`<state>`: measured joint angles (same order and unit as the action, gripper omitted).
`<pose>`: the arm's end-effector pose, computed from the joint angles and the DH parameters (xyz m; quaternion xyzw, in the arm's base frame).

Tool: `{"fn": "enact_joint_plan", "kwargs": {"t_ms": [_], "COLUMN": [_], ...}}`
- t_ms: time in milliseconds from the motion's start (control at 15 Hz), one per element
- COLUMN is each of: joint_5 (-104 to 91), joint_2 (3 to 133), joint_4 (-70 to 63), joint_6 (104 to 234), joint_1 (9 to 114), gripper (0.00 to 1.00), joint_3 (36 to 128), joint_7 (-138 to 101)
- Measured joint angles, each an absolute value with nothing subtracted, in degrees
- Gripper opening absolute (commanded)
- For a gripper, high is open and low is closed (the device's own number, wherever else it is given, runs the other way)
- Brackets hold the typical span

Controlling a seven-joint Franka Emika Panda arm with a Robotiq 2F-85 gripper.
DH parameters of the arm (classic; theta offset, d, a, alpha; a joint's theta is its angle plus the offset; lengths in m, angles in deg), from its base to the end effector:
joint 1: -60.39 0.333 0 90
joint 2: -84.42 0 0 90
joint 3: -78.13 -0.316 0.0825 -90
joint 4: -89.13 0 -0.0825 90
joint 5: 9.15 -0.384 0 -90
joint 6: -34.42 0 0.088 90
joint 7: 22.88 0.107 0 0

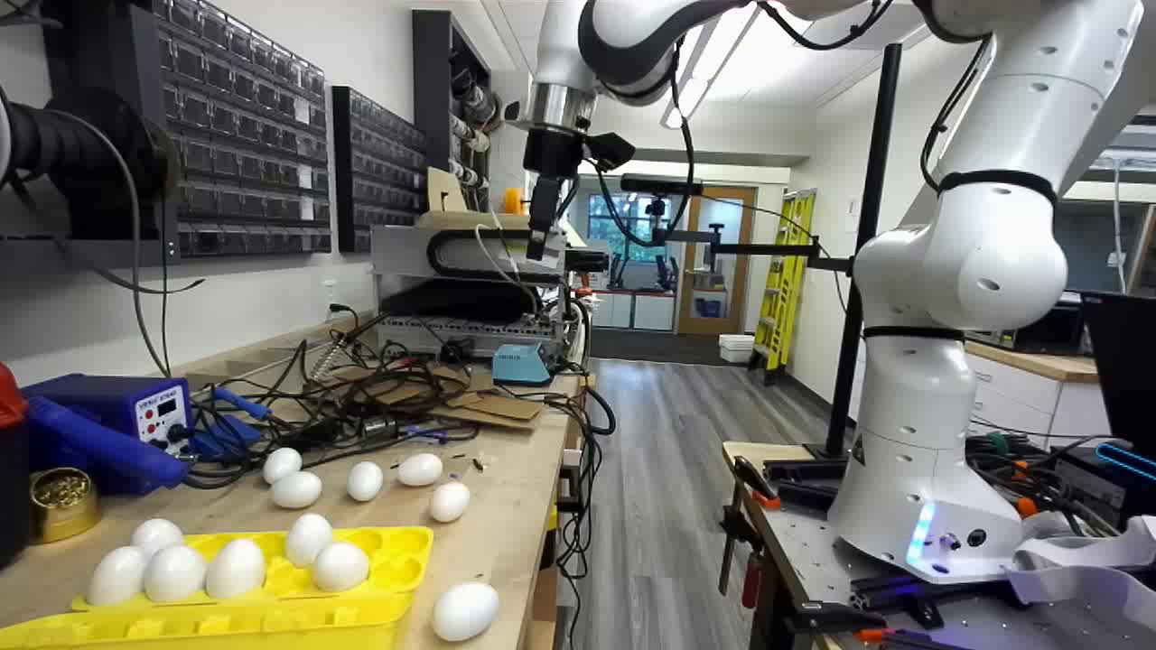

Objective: Pick an egg from the egg holder and put it on the workbench

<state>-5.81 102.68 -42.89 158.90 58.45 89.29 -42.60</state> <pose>0.4575 -0.1138 0.4879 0.9931 0.0737 0.0887 0.0207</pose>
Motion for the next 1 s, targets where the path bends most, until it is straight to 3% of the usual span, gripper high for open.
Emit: {"fn": "enact_joint_plan", "kwargs": {"t_ms": [1000], "joint_5": [-5.87], "joint_2": [101.45], "joint_4": [-42.88], "joint_6": [158.92], "joint_1": [58.44], "gripper": [1.0], "joint_3": [87.8], "joint_7": [-42.59]}}
